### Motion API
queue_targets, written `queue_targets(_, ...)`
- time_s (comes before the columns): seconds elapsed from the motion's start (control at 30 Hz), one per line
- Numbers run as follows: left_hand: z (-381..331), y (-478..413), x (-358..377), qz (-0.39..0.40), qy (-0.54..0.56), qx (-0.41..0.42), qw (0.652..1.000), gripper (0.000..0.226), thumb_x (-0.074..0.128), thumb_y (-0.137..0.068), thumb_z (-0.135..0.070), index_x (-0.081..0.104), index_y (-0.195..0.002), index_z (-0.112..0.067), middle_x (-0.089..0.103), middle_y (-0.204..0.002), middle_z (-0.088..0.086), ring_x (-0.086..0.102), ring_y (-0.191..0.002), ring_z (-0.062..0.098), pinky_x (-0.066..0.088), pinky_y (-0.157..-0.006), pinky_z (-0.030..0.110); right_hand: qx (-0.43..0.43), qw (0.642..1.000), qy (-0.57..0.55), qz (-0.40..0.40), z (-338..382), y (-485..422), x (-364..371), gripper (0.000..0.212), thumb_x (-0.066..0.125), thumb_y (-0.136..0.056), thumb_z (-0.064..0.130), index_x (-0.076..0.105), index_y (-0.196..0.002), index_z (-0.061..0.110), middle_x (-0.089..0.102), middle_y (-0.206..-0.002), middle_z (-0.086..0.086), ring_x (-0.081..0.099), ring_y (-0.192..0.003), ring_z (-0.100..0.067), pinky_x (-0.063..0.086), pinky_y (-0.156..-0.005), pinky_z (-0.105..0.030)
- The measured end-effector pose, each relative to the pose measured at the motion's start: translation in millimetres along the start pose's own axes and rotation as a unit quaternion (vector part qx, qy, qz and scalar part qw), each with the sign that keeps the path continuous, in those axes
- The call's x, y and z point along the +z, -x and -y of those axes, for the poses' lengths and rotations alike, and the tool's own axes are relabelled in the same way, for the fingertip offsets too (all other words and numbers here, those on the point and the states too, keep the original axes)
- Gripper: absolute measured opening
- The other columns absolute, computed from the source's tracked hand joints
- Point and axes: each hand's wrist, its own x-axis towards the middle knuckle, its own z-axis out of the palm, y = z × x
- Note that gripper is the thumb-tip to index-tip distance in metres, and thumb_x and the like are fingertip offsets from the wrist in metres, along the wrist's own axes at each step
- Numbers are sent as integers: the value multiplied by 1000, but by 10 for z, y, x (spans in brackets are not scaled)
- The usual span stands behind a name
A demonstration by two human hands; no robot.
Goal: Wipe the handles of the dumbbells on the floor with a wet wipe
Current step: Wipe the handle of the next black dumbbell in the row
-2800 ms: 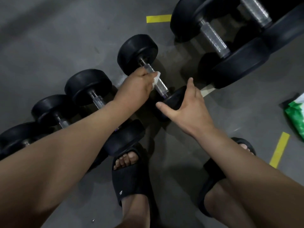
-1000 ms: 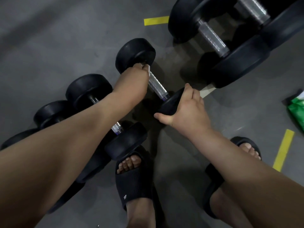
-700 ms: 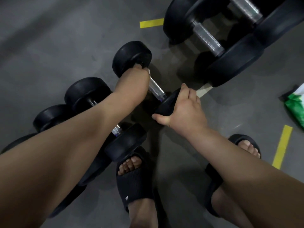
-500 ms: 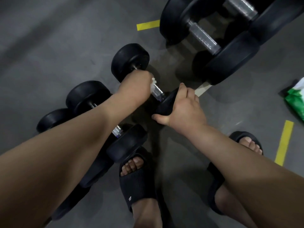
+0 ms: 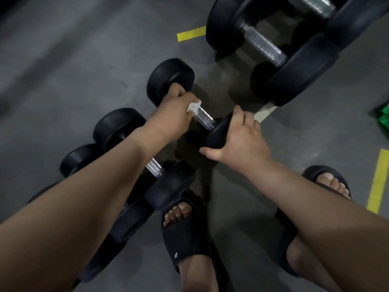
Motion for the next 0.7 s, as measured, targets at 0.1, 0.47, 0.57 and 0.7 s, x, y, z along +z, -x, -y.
queue_targets(0.1,-22,-10,-41,-66,28,11,997,14,62,-94,-6,66,-107,-6,48,-121,3,54,-97,11,38,-84,12,-2,1000,-2,-3,-6,-2,-5,138,80,-59,73,9,-157,7,27,-152,-11,31,-139,-33,36,-113,-41)
queue_targets(0.47,87,122,135,-100,-100,118,983,32,55,-98,-14,66,-124,0,59,-124,15,50,-115,31,52,-90,44,-4,1000,2,5,-7,4,-7,137,79,-61,74,7,-158,8,25,-154,-11,29,-141,-33,38,-113,-42)
queue_targets(0.57,161,245,193,-87,-123,140,979,43,48,-96,-14,59,-133,3,53,-132,17,47,-120,36,55,-86,49,-6,1000,2,1,-6,7,1,137,79,-61,73,8,-158,8,25,-154,-12,29,-141,-33,37,-114,-42)
queue_targets(0.7,150,205,213,-123,-89,153,976,28,56,-95,-1,63,-123,1,56,-113,14,52,-108,33,57,-77,49,-1,1000,0,-6,-1,12,25,138,80,-59,74,8,-158,8,25,-154,-12,29,-141,-34,37,-114,-42)
